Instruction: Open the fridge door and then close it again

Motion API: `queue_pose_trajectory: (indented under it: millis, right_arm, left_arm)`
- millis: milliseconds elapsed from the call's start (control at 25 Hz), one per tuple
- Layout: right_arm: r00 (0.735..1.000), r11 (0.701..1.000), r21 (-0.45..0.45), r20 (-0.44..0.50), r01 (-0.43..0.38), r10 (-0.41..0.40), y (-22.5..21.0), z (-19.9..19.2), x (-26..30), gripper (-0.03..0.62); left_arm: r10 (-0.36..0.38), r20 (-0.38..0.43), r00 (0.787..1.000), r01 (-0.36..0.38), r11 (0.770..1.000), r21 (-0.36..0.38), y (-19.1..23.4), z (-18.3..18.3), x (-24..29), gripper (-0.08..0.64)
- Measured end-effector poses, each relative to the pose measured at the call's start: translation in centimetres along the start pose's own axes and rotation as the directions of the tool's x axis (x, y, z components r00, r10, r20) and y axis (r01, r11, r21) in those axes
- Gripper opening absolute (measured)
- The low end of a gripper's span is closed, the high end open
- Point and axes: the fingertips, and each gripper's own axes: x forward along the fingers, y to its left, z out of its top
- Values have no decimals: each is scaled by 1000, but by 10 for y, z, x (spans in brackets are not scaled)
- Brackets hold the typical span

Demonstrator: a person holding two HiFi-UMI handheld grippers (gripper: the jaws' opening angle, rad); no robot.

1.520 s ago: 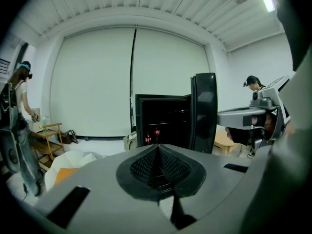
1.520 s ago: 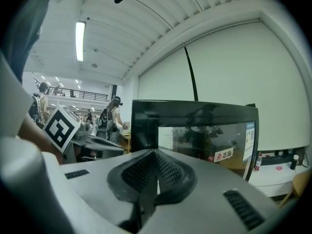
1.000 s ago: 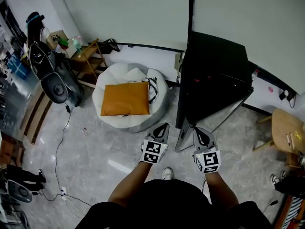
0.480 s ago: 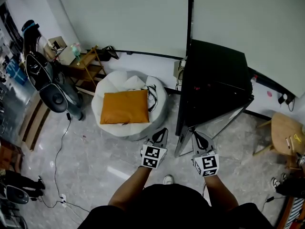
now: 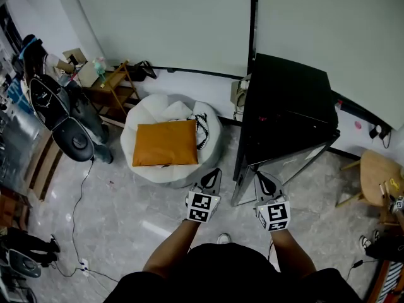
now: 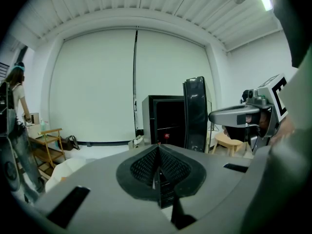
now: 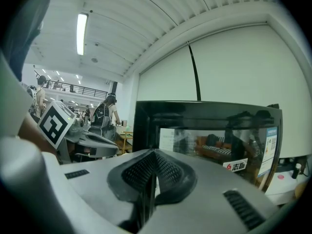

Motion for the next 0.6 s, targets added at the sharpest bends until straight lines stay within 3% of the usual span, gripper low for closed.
queue_pose_trajectory:
  millis: [600]
  right_arm:
    - [1000, 1000, -22, 9, -2, 2, -11, 3, 31, 18]
  left_arm:
    - [-1, 7, 1000, 1, 1000, 9, 12, 4, 20, 20]
